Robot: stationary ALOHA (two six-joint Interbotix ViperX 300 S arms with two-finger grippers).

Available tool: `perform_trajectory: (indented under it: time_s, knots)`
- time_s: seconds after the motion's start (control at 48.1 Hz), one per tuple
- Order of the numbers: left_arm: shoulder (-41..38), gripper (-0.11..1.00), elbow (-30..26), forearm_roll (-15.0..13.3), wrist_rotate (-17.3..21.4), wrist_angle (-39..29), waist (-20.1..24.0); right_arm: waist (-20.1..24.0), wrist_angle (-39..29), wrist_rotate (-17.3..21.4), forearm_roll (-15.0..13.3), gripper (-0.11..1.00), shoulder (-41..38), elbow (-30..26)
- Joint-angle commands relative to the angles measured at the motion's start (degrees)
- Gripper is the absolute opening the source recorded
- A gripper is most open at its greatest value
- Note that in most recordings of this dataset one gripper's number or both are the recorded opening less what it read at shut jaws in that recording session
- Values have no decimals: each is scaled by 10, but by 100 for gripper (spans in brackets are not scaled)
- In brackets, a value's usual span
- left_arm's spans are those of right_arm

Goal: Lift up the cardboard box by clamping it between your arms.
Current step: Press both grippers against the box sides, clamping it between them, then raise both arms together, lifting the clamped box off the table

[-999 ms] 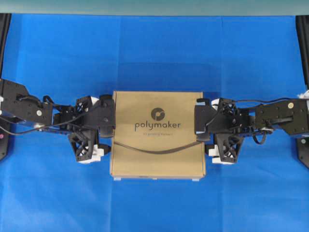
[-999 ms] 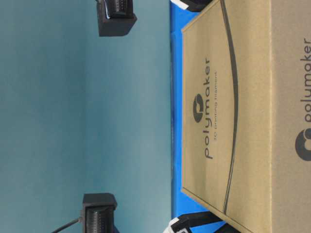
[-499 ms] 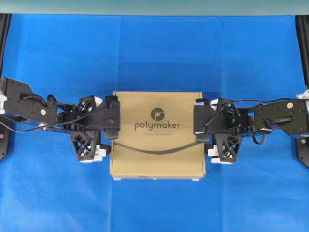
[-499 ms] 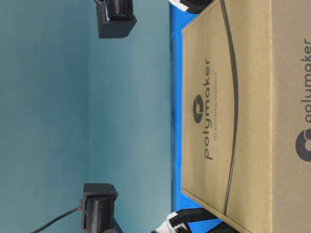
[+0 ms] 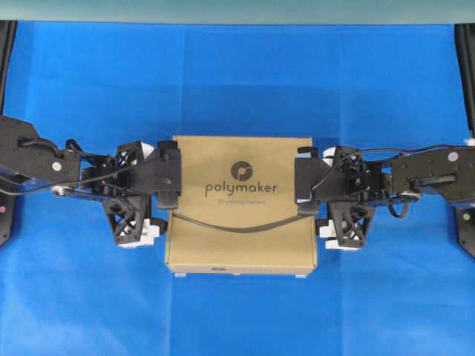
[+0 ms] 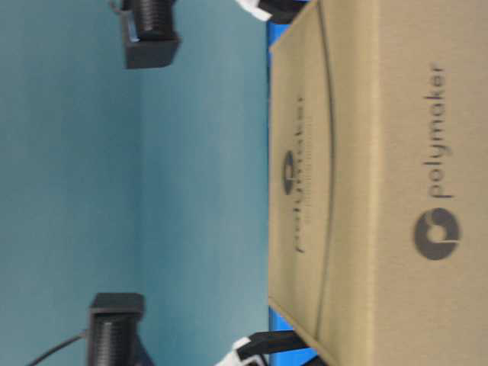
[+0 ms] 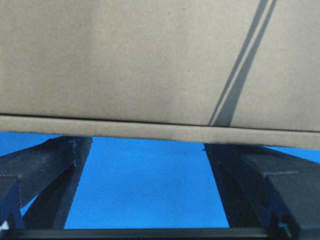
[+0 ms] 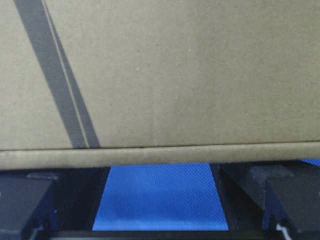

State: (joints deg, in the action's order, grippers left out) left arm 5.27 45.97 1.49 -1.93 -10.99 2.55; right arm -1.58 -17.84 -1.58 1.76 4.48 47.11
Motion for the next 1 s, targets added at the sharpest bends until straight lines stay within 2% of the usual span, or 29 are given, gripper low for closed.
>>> perform_trajectory:
  time_s: [0.0,0.395,0.978]
  knots:
    - [18,88,-31,-2,-1,-8,5,3,-12,5,2,100,33,-36]
    - [59,88,-105,-2,36,-128,10,10,-131,5,3,100,91,-86]
    - [123,88,-185,-2,43,-242,12,11,-273,4,0,100,152,-173]
